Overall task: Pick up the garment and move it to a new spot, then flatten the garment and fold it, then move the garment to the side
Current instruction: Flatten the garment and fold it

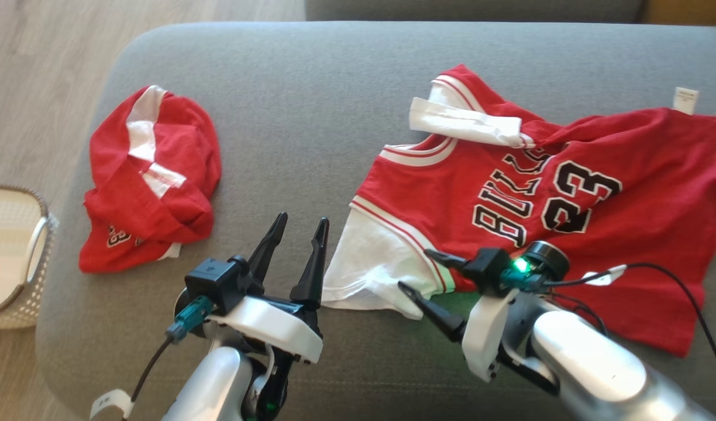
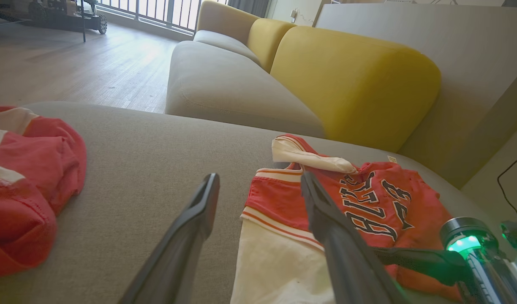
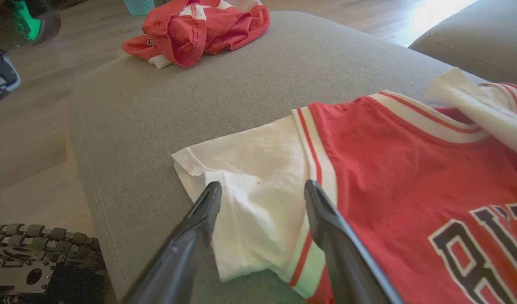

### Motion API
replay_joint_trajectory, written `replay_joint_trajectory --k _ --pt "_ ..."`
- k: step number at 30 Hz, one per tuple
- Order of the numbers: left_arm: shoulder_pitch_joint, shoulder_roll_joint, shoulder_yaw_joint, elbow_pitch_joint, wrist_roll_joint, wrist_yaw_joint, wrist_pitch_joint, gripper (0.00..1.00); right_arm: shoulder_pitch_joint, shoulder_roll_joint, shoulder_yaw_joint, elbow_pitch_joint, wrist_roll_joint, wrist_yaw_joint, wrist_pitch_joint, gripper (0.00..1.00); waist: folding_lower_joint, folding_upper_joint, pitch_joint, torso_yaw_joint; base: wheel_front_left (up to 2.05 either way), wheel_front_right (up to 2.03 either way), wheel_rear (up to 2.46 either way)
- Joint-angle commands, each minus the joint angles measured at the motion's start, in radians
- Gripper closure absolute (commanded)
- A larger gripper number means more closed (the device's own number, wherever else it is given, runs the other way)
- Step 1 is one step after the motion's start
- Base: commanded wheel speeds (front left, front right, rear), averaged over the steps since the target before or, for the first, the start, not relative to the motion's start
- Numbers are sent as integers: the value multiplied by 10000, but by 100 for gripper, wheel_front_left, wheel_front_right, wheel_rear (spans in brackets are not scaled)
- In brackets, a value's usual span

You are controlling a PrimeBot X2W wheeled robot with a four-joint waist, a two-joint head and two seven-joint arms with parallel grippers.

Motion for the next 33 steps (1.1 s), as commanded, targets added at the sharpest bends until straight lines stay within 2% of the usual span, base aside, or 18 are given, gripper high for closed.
replay_joint_trajectory --k 1,5,9,14,15,16,17,25,33 --pt "-217 66 396 -316 134 28 -78 0 16 -33 -181 -214 157 -2 -61 0 0 0 -89 -155 0 0 0" --pt "-121 66 466 -259 214 5 -78 0 331 -126 -1074 -297 246 -2 -264 0 0 0 -231 -432 0 0 0" --pt "31 66 571 -122 278 5 -78 0 1043 -37 -3201 -254 -165 -2 -584 0 0 0 -423 -706 0 0 0" --pt "341 66 634 420 336 106 -78 0 2460 973 -6549 -652 -1201 -2 -966 0 0 0 -663 -1008 0 0 0" --pt "394 66 642 645 360 167 -78 0 2729 1249 -7077 -858 -1480 -2 -992 0 0 0 -673 -1076 0 0 0" --pt "394 66 642 645 360 167 -78 0 2729 1249 -7077 -858 -1480 -2 -992 0 0 0 -673 -1076 0 0 0" --pt "452 67 619 1311 428 305 -78 0 3186 1802 -7829 -1329 -1978 -2 -953 0 0 0 -667 -1208 0 0 0" --pt "117 68 787 2867 433 641 -78 0 3847 2470 -8666 -2767 -3015 -2 -534 0 0 0 -556 -1451 0 0 0" --pt "-222 67 521 3474 158 624 -78 0 3983 2639 -9126 -3456 -3280 -2 -341 0 0 0 -375 -1573 0 0 0"
